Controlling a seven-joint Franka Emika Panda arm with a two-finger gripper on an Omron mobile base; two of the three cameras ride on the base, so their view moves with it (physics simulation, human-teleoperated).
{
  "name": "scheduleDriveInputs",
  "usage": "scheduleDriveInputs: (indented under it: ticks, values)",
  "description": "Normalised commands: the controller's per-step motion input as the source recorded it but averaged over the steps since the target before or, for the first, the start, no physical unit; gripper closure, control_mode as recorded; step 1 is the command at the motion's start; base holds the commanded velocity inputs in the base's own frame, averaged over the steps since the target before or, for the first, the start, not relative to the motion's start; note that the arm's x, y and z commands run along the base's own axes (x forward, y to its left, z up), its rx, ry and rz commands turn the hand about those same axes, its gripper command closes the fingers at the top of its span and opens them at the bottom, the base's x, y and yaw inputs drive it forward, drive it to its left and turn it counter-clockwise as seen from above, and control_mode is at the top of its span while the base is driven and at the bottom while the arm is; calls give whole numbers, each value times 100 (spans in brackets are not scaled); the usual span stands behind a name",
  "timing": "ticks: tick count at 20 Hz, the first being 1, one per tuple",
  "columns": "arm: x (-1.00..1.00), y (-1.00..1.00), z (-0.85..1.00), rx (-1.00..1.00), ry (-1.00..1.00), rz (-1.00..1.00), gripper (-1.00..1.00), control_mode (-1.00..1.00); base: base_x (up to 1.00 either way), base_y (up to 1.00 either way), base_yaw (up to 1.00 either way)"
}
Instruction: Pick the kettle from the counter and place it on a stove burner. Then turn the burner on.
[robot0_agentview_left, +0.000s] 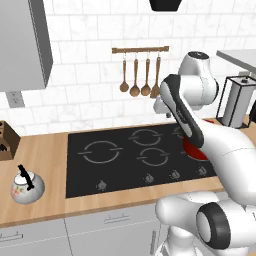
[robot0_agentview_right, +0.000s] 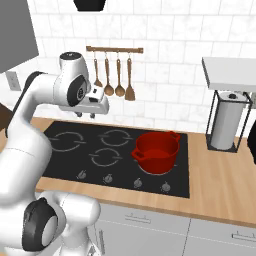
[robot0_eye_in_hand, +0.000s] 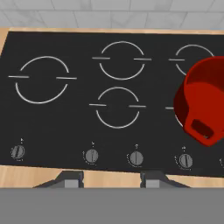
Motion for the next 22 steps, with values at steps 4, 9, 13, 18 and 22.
scheduleDriveInputs:
  ticks: [4, 9, 13, 18, 22]
  values:
    - [-7, 11, -21, 0, -2, 0, -100, -100, 0, 0, 0]
    - [-32, 66, -53, 0, -18, 0, -100, -100, 0, 0, 0]
    - [-34, 59, -40, 1, -17, 0, -100, -100, 0, 0, 0]
    - [-35, 54, -7, 4, -18, 0, -100, -100, 0, 0, 0]
    - [-28, 52, 0, 10, -14, 0, -100, -100, 0, 0, 0]
